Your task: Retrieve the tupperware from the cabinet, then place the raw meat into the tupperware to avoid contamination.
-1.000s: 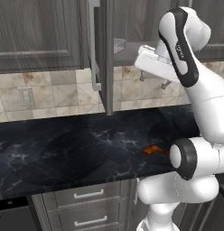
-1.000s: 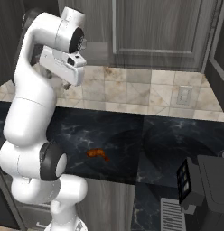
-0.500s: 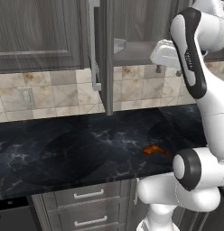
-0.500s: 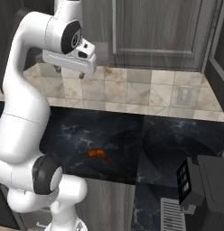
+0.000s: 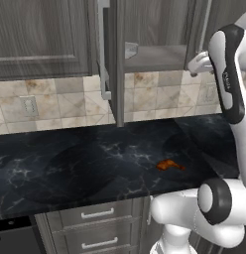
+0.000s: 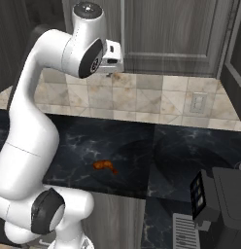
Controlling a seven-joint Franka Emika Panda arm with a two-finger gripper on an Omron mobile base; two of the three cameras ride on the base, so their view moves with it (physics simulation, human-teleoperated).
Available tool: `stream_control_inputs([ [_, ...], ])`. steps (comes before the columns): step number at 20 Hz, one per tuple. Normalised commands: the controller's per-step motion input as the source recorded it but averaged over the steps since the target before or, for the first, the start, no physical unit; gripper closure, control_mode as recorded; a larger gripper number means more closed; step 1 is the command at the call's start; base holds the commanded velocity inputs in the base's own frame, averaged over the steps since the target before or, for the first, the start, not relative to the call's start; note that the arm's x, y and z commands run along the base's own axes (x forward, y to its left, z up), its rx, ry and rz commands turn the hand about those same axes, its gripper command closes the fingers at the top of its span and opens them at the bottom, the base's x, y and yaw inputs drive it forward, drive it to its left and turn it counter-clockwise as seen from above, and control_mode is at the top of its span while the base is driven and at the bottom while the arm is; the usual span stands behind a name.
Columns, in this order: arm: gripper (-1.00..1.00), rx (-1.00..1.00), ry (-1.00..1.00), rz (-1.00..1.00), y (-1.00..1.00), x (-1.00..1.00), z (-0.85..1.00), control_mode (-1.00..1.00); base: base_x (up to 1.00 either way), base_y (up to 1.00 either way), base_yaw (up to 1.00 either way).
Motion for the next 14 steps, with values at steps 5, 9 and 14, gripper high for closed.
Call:
stream_control_inputs([
  [5,-1.00,-0.13,-0.08,0.00,-0.37,0.27,0.45,-1.00,0.00,0.00,0.00],
  [9,-1.00,-0.11,0.00,-0.17,-0.25,0.47,0.22,-1.00,0.00,0.00,0.00],
  [14,-1.00,-0.03,0.02,-0.18,0.03,0.45,0.01,-1.00,0.00,0.00,0.00],
])
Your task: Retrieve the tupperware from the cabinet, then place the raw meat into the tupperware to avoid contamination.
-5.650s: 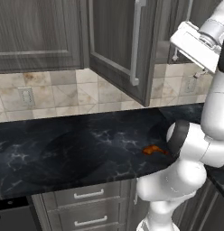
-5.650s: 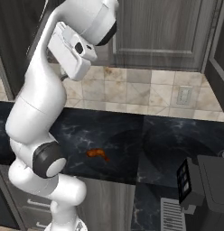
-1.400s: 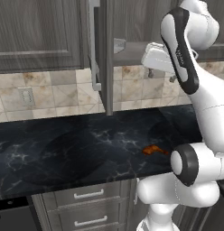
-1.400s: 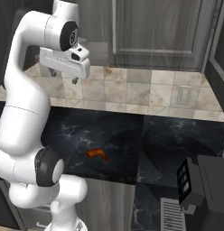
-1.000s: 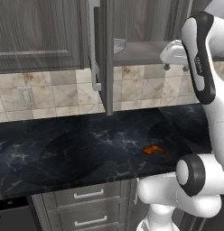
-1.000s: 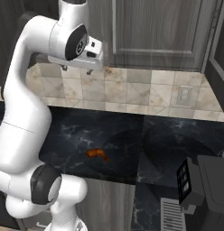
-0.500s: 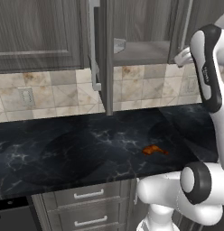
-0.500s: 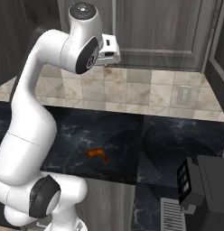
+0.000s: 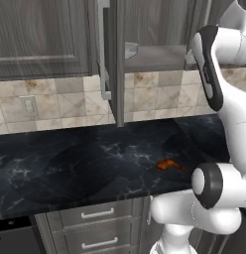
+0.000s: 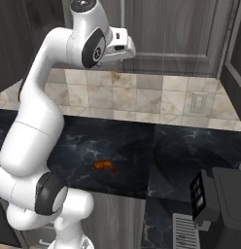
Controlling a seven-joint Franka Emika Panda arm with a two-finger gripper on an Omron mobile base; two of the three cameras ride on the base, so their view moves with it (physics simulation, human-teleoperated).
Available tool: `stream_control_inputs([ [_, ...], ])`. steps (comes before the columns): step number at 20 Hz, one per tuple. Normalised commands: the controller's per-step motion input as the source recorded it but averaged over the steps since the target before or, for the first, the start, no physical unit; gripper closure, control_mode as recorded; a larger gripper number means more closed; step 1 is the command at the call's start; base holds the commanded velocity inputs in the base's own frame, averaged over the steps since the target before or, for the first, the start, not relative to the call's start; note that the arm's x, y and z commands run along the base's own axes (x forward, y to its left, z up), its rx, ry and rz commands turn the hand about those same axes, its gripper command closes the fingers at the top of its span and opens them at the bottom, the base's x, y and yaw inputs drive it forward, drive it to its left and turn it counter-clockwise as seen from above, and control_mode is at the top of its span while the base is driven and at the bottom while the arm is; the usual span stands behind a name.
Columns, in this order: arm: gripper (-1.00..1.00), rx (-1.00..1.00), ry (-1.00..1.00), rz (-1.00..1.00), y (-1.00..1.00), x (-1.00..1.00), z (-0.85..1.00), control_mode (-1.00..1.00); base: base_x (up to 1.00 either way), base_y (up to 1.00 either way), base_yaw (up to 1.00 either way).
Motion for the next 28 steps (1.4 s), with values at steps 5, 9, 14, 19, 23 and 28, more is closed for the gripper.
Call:
stream_control_inputs([
  [5,-1.00,0.07,-0.04,-0.06,-0.11,0.32,0.00,-1.00,0.00,0.00,0.00],
  [9,-1.00,0.17,-0.02,-0.10,-0.30,0.51,0.02,-1.00,0.00,0.00,0.00],
  [14,-1.00,0.09,0.00,-0.06,-0.16,0.46,0.11,-1.00,0.00,0.00,0.00],
  [19,-1.00,0.00,0.00,0.01,-0.10,0.33,0.28,-1.00,0.00,0.00,0.00],
  [23,-1.00,0.00,-0.01,0.05,-0.21,0.27,0.26,-1.00,0.00,0.00,0.00],
  [28,-1.00,0.00,0.00,0.06,-0.11,0.27,0.04,-1.00,0.00,0.00,0.00],
])
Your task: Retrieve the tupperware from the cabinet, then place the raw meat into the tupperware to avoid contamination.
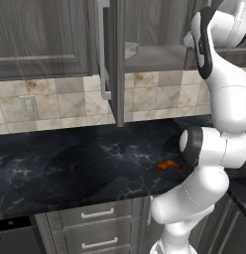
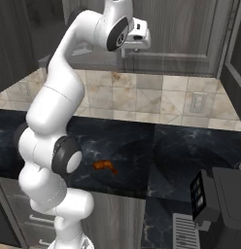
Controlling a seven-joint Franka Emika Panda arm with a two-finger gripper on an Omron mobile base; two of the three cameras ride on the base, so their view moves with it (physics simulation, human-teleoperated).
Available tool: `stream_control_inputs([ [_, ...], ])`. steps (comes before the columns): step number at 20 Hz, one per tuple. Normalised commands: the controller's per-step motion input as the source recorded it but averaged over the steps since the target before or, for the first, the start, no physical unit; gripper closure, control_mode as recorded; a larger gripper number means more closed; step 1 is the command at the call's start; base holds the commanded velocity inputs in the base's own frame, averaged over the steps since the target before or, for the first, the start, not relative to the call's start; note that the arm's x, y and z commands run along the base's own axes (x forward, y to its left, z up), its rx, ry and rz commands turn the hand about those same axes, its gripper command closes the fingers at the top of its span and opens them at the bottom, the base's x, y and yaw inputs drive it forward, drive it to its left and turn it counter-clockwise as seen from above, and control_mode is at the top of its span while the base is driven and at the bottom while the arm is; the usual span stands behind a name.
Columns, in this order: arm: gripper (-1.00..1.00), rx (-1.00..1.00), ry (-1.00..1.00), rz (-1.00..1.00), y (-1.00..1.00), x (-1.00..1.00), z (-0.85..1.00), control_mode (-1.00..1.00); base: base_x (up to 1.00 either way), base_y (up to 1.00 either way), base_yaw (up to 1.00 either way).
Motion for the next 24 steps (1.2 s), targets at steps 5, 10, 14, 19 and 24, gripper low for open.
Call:
stream_control_inputs([
  [5,1.00,0.00,-0.06,0.00,0.05,0.35,-0.05,-1.00,0.00,0.00,0.00],
  [10,1.00,0.00,-0.19,0.00,0.14,0.22,-0.01,-1.00,0.00,0.00,0.00],
  [14,1.00,0.00,-0.21,0.00,0.13,0.10,-0.01,-1.00,0.00,0.00,0.00],
  [19,1.00,0.00,-0.15,0.00,0.09,-0.05,-0.03,-1.00,0.00,0.00,0.00],
  [24,1.00,0.00,-0.08,0.02,-0.26,-0.59,0.00,-1.00,0.00,0.00,0.00],
])
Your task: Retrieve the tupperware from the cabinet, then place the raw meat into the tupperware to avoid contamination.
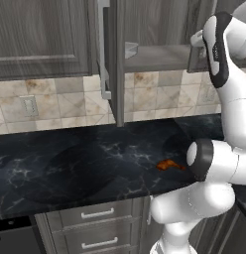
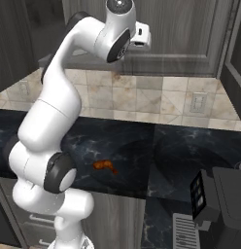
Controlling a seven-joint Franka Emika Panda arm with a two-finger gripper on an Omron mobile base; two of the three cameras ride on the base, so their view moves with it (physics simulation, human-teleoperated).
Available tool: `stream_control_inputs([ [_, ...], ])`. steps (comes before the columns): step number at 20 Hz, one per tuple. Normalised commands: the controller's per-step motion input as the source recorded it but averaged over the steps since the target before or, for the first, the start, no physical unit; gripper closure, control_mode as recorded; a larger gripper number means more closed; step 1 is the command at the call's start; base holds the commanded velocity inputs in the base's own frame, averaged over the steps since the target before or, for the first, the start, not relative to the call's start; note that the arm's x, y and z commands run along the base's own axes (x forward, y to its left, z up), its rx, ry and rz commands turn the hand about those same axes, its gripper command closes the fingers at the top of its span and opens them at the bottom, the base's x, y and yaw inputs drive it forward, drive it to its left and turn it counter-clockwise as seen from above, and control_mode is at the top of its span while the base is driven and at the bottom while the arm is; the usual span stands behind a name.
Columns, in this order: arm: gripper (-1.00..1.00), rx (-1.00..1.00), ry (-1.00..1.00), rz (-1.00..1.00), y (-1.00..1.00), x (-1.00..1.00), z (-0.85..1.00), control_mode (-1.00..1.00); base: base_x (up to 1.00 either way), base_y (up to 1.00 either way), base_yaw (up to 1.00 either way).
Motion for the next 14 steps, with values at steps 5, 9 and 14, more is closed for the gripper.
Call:
stream_control_inputs([
  [5,1.00,0.00,-0.07,0.04,-0.53,-0.77,0.09,-1.00,0.00,0.00,0.00],
  [9,1.00,0.00,-0.05,0.03,-0.68,-0.53,0.13,-1.00,0.00,0.00,0.00],
  [14,1.00,0.04,-0.03,0.02,-0.66,-0.29,0.15,-1.00,0.00,0.00,0.00],
])
